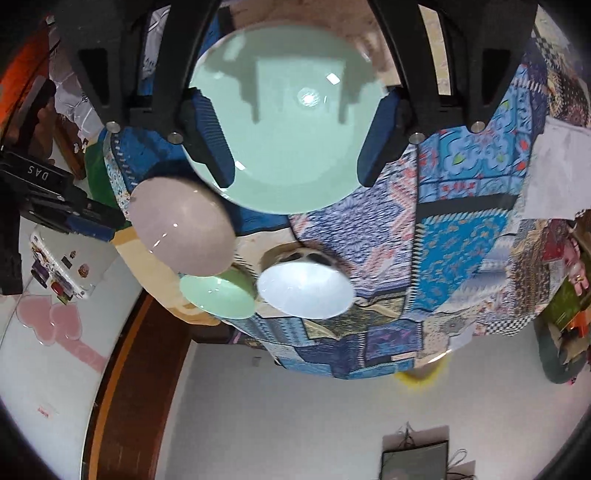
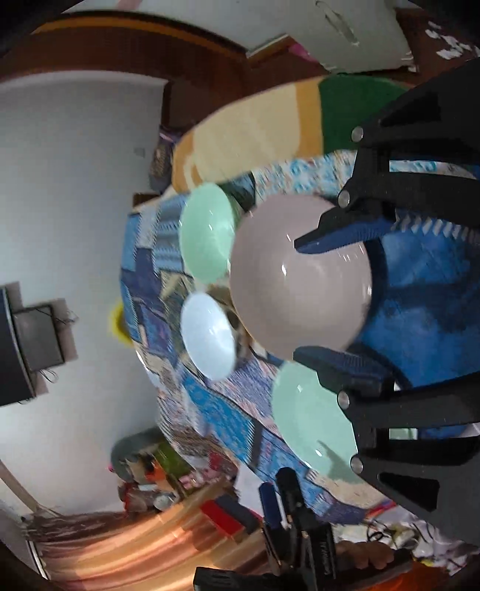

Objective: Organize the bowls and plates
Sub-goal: 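Release the mint green plate and move both tools to the pink bowl rim, then grasp the pink bowl rim with the left tool while the right tool grasps it too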

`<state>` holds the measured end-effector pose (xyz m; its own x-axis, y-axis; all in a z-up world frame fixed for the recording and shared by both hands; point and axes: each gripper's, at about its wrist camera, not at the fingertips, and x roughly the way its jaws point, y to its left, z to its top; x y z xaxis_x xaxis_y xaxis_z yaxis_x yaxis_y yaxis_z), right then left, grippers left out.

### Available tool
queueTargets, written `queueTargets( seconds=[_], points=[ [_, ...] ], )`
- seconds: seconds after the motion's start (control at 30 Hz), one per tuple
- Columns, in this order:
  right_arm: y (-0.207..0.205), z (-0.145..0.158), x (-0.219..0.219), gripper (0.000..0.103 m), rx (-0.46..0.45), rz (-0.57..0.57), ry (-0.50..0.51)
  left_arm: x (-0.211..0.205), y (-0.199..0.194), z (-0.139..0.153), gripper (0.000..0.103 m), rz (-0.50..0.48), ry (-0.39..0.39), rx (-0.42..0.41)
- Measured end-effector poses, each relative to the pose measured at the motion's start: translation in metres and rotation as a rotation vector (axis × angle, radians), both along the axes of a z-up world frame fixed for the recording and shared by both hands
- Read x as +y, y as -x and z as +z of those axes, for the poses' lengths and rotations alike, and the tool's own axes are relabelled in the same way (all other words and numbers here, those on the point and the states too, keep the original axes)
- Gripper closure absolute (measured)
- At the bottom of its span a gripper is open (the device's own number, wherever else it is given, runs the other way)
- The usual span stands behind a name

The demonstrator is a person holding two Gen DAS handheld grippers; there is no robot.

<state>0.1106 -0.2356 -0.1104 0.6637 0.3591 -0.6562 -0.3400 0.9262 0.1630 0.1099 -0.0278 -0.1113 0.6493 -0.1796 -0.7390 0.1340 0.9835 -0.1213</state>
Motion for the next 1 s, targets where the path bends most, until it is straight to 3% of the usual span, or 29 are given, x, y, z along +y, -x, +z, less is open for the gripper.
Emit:
queueTargets(
  seconds=[0.27, 0.6, 0.83, 0.9, 1.0],
  points=[
    [-0.014, -0.008, -0.021, 0.041, -0.022, -0.066, -0.020, -0.036, -0.046, -0.018, 0.032, -0.029, 0.025, 0.067],
    [-0.032, -0.035, -0.044, 0.040, 0.046, -0.111, -0.086, -0.069, -0.095, -0.049, 0.032, -0.048, -0.018, 0.138],
    [-0.036, -0.050, -0.044, 0.040, 0.076, -0.108, -0.075, -0.081, -0.114, -0.065, 0.032, -0.050, -0.031, 0.171],
    [-0.037, -0.053, -0.043, 0.040, 0.083, -0.100, -0.071, -0.084, -0.118, -0.069, 0.037, -0.046, -0.034, 0.172],
    [-0.039, -0.059, -0.041, 0.052, 0.099, -0.091, -0.071, -0.089, -0.122, -0.075, 0.051, -0.057, -0.035, 0.186]
  ],
)
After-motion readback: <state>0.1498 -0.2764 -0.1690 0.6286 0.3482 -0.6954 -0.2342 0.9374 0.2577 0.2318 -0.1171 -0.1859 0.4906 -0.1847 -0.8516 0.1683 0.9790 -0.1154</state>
